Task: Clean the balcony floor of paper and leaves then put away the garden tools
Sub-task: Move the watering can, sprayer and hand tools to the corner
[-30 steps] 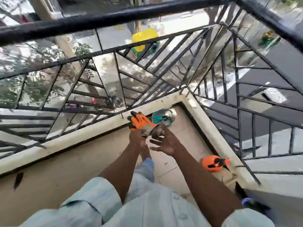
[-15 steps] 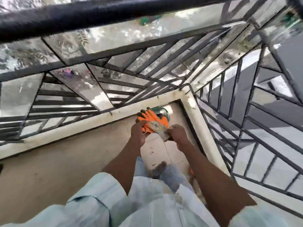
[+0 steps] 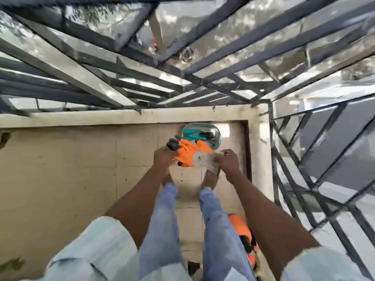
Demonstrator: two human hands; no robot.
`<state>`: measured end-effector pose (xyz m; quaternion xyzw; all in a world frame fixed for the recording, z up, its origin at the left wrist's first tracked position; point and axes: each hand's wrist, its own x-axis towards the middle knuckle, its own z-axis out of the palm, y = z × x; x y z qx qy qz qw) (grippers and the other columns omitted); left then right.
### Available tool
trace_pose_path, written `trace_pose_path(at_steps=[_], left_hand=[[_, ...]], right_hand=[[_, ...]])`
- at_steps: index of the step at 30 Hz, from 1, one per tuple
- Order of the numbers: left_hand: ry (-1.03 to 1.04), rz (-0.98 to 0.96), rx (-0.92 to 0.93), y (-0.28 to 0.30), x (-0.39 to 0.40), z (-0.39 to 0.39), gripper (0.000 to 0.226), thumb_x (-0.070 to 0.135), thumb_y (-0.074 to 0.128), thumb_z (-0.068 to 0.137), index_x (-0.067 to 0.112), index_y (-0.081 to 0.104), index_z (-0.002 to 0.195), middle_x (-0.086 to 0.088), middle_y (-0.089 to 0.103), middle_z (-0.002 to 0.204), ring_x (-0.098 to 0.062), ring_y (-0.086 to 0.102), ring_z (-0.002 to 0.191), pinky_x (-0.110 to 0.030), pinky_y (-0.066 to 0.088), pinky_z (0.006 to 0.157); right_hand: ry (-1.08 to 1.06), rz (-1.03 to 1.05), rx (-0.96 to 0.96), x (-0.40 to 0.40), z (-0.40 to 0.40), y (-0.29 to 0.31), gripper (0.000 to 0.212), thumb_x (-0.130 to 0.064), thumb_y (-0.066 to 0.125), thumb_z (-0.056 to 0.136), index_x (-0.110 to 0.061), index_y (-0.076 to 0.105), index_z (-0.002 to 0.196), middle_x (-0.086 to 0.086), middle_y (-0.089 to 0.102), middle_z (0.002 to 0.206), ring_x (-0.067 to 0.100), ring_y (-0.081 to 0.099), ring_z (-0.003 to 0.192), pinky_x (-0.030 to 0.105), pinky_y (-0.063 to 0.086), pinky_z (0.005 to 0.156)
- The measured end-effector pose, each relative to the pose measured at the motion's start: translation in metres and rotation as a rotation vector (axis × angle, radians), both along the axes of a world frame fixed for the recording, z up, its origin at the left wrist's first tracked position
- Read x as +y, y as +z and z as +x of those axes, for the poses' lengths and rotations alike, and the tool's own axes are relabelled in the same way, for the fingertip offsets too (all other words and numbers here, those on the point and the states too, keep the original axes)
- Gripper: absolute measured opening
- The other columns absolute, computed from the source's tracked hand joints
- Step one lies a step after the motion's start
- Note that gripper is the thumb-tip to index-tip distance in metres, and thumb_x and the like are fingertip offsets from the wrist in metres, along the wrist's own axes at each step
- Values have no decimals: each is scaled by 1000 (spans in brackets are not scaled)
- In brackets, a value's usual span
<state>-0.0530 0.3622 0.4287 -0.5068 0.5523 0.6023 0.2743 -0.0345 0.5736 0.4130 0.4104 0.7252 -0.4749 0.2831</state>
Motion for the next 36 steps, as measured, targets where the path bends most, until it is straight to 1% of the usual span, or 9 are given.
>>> trace_pose_path(at_steps=[3, 8, 12, 17, 22, 24, 27, 31, 36], left_hand=[[-85, -56, 1, -64, 16, 0, 18, -9, 66, 75, 7, 57, 76, -16, 58, 78, -27, 62, 70, -30, 54, 57], [-90, -64, -11, -156, 42, -15, 27, -18, 63, 75, 9, 58, 74, -10, 60, 73, -20, 59, 64, -25, 55, 47], [-38, -36, 4, -204, 49, -24, 30, -10, 67, 80, 16, 54, 74, -4, 59, 74, -15, 57, 66, -22, 53, 49], [-110, -116, -23, -215, 46, -23, 46, 16, 76, 83, 18, 49, 119, 1, 51, 89, -5, 44, 68, -26, 39, 62], [-423, -240, -62, -148, 48, -1, 46, 14, 79, 76, 7, 56, 115, -27, 65, 94, -31, 58, 68, -26, 36, 52], [-528, -245, -49, -104, 52, 6, 43, 13, 77, 76, 7, 57, 114, -27, 67, 98, -34, 62, 72, -32, 47, 63], [-641, -294, 7, -41, 60, 17, 45, 11, 75, 76, 7, 59, 117, -25, 65, 114, -39, 64, 102, -42, 51, 86], [-790, -368, 190, 62, 70, 28, 34, 3, 69, 83, -4, 62, 115, -23, 65, 115, -35, 61, 108, -30, 41, 86], [-794, -381, 276, 155, 66, 55, 32, 11, 64, 89, -5, 62, 117, -24, 64, 117, -36, 59, 113, -30, 39, 89]], right_hand=[[66, 26, -17, 21, -10, -76, 22, -16, 69, 66, -13, 61, 85, 8, 67, 85, 28, 66, 83, 42, 55, 70], [104, 82, -9, 39, -29, -172, 23, -12, 69, 73, -14, 61, 95, 6, 65, 94, 26, 64, 91, 40, 55, 77], [55, 86, 0, 43, -41, -212, 36, -18, 71, 78, -10, 59, 112, 6, 64, 106, 19, 59, 89, 24, 46, 63], [144, 147, -90, 45, -33, -214, 55, -20, 70, 82, 2, 46, 127, 16, 56, 124, 31, 52, 116, 30, 40, 86], [294, 144, -62, 31, -20, -138, 36, -14, 66, 82, 2, 56, 113, 18, 62, 118, 33, 56, 112, 29, 40, 82], [382, 127, -39, 21, -18, -91, 30, -10, 64, 84, 1, 60, 110, 17, 64, 115, 32, 57, 110, 28, 38, 79], [482, 119, 13, 9, -13, -28, 27, -8, 64, 82, 2, 61, 107, 18, 65, 113, 33, 58, 109, 25, 36, 74], [689, 131, 97, -5, -7, 55, 36, -8, 60, 84, 0, 58, 119, 18, 62, 120, 35, 56, 114, 30, 42, 81], [893, 162, 100, -17, 12, 123, 32, -16, 56, 87, -2, 56, 116, 16, 61, 117, 34, 57, 108, 29, 40, 75]])
